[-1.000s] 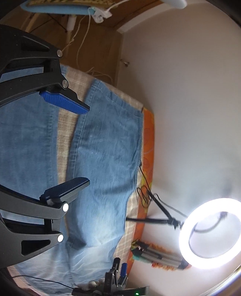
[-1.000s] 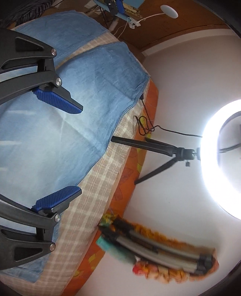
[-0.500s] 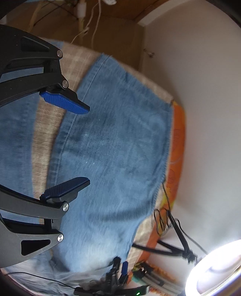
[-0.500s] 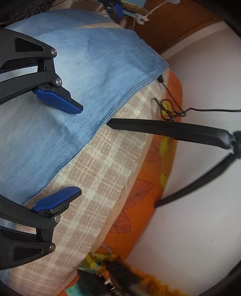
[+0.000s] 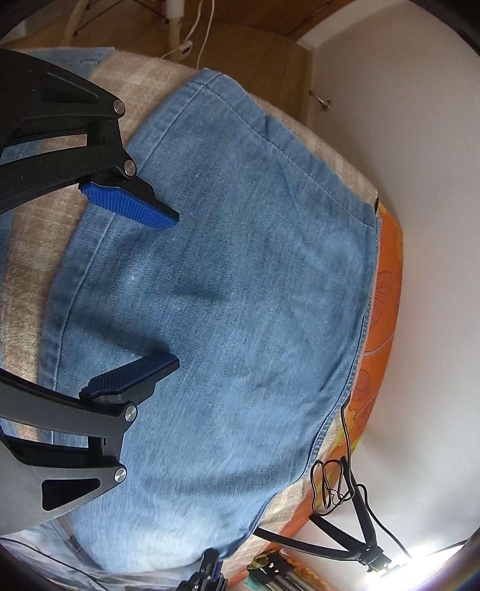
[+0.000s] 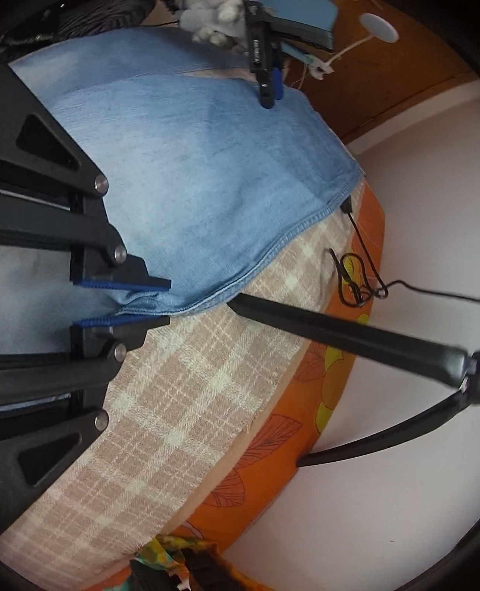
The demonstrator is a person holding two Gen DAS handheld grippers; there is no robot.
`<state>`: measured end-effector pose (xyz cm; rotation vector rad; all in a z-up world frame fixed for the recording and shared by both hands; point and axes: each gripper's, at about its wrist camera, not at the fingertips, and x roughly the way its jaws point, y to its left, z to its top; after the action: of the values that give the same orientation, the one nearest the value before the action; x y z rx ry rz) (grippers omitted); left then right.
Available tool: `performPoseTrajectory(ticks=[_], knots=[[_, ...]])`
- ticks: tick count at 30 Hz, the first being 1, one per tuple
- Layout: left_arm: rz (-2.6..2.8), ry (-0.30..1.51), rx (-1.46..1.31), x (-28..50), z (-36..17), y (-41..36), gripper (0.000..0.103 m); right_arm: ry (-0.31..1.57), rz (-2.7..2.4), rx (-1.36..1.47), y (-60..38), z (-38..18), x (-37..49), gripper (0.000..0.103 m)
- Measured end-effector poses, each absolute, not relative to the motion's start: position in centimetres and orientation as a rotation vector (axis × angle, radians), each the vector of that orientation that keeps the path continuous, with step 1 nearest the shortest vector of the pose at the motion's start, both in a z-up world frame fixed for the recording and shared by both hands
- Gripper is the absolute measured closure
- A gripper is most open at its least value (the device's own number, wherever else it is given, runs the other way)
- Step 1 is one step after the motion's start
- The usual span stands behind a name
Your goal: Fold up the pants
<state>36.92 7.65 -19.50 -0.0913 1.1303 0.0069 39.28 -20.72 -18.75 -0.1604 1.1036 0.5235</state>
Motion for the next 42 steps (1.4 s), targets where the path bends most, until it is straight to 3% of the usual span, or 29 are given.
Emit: performPoseTrajectory(ticks=[12, 17, 20, 27, 38, 39, 40, 41, 42], knots=[[-0.030, 1.130, -0.226, 38.8, -17.4, 9.1, 0.032, 0.953, 0.548, -0.168, -19.8, -11.8, 31.7, 0.097], [-0.070, 1.067, -0.307, 39.5, -14.5, 9.0, 0.032, 0.957, 0.595, -0.190, -18.0, -12.0, 27.1, 0.098], [-0.075, 1.047, -0.326, 40.0, -13.6, 8.4, 0.025, 0.996, 0.622, -0.197, -17.2, -13.4, 25.4, 0.098], [0.029, 1.171, -0.202, 41.4, -16.1, 6.3, 0.025, 1.010, 0.618, -0.232, -16.3, -15.2, 23.5, 0.099], [0.156, 1.222, -0.370, 42.5, -20.4, 8.4, 0.027, 0.960, 0.577, -0.245, -16.6, -13.8, 23.2, 0.099], [0.174, 1.212, -0.369, 42.4, -20.4, 8.5, 0.039, 0.957, 0.571, -0.249, -16.7, -13.8, 23.3, 0.099], [0.196, 1.198, -0.360, 42.4, -20.3, 8.6, 0.057, 0.956, 0.568, -0.252, -16.7, -13.8, 23.3, 0.099], [0.200, 1.193, -0.363, 42.4, -20.3, 8.7, 0.065, 0.955, 0.561, -0.256, -16.7, -13.9, 23.5, 0.099], [0.189, 1.188, -0.389, 42.4, -20.3, 8.9, 0.086, 0.955, 0.556, -0.257, -16.7, -13.9, 23.6, 0.099]])
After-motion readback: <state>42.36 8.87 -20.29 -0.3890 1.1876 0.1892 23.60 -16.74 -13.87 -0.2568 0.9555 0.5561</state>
